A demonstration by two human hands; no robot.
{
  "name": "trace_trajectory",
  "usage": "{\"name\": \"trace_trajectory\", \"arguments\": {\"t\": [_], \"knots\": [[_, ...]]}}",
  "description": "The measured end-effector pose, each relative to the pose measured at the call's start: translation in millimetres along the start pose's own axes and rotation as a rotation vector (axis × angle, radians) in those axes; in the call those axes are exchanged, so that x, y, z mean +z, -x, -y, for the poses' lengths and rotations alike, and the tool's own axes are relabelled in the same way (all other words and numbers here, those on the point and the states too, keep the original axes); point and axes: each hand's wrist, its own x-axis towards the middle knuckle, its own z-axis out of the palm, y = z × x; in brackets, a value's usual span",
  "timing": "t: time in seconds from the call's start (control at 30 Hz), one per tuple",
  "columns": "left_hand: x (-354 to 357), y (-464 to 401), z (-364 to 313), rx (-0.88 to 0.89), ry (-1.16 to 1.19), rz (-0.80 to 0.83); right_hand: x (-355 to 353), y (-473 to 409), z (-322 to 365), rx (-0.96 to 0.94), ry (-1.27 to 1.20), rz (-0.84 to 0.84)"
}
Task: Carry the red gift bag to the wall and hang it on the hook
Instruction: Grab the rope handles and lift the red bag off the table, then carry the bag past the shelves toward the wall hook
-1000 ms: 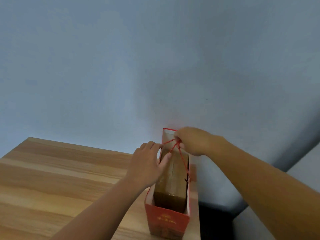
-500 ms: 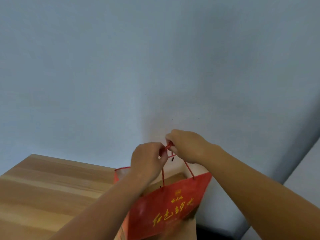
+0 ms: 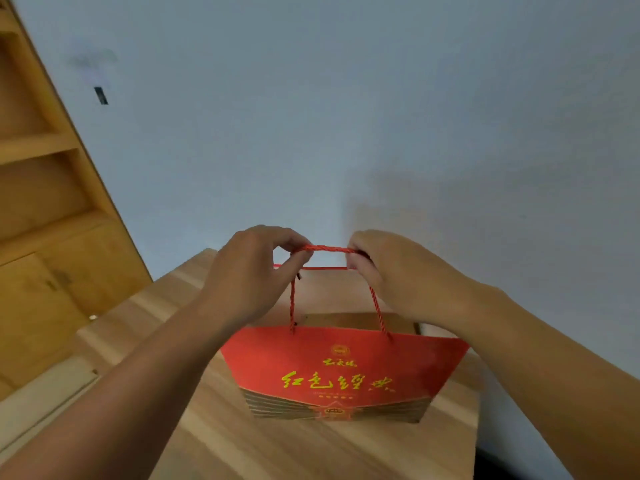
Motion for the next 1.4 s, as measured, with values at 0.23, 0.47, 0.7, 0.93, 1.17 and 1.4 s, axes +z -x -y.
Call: {"name": "trace_trajectory", "arguments": {"t": [0.23, 0.47, 0.7, 0.93, 1.17, 1.4], "knots": [[-84, 86, 56, -0.025, -0.253, -0.164, 44, -18, 109, -0.191, -0.019, -0.055], [-170, 175, 112, -0.218, -0.291, -0.252, 91, -24, 235, -0.327, -0.037, -0.032], [-232, 259, 144, -0.358, -0.323, -0.316, 122, -14, 332, -0.469, -0.014, 0.001], [-268, 308, 164, -0.453, -0.363, -0.405, 129, -4, 393, -0.567, -0.047, 0.051], [-282, 311, 185, -0.558, -0.388, -0.461, 146, -29, 412, -0.626, -0.166, 0.065], [-307, 297, 236, -0.631, -0.394, -0.4, 191, -89, 438, -0.697, -0.302, 0.044]]}}
